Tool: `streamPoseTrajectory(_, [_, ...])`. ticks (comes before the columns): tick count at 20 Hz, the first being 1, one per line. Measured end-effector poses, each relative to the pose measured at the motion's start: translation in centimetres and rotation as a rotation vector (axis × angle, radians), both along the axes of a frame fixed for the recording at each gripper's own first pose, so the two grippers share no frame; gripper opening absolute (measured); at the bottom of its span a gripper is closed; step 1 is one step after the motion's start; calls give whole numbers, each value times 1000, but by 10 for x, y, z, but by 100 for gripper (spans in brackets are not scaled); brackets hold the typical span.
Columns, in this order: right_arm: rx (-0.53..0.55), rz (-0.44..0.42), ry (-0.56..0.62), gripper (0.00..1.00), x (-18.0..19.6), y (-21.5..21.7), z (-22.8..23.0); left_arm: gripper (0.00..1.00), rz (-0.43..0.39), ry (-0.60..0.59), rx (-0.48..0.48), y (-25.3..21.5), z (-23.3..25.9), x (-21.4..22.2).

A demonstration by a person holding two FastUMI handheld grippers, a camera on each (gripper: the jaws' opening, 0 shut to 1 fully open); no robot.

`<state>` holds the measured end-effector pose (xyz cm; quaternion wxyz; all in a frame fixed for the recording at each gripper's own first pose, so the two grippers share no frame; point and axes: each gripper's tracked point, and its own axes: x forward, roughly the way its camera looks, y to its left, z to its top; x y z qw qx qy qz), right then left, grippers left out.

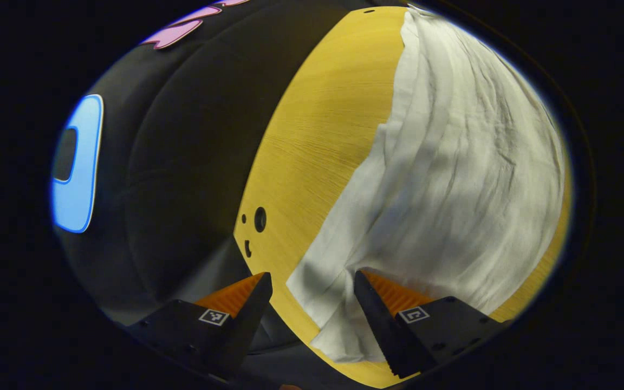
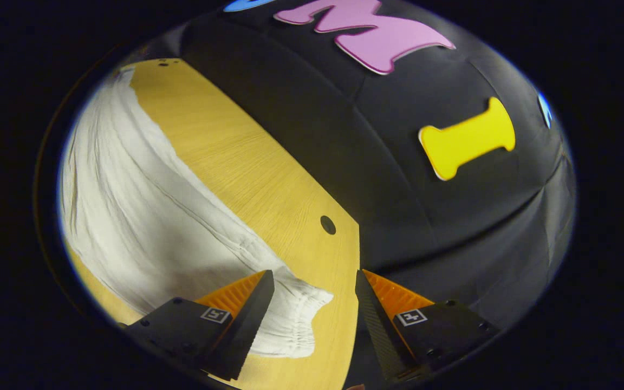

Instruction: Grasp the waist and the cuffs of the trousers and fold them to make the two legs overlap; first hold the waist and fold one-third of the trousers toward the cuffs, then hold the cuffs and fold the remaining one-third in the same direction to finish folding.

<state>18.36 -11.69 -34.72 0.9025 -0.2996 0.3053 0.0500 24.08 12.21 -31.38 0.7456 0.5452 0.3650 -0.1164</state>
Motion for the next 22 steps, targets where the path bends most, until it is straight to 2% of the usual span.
streamPoseTrajectory(4, [285,-229,81,95,-33,-3,5,97,77,-41,-124,0,19,-31])
streamPoseTrajectory(7, [491,-443,119,95,-53,-8,-1,97,198,-102,-258,8,34,-58])
streamPoseTrajectory(9, [573,-559,166,95,-66,-11,-22,97,282,-137,-348,13,40,-73])
streamPoseTrajectory(13, [749,-700,216,95,-76,-2,-53,97,452,-187,-576,8,41,-101])
streamPoseTrajectory(17, [839,-820,250,96,-77,2,-66,97,625,-229,-818,2,47,-116])
streamPoseTrajectory(22, [930,-921,292,96,-66,6,-94,98,778,-215,-1011,2,39,-143])
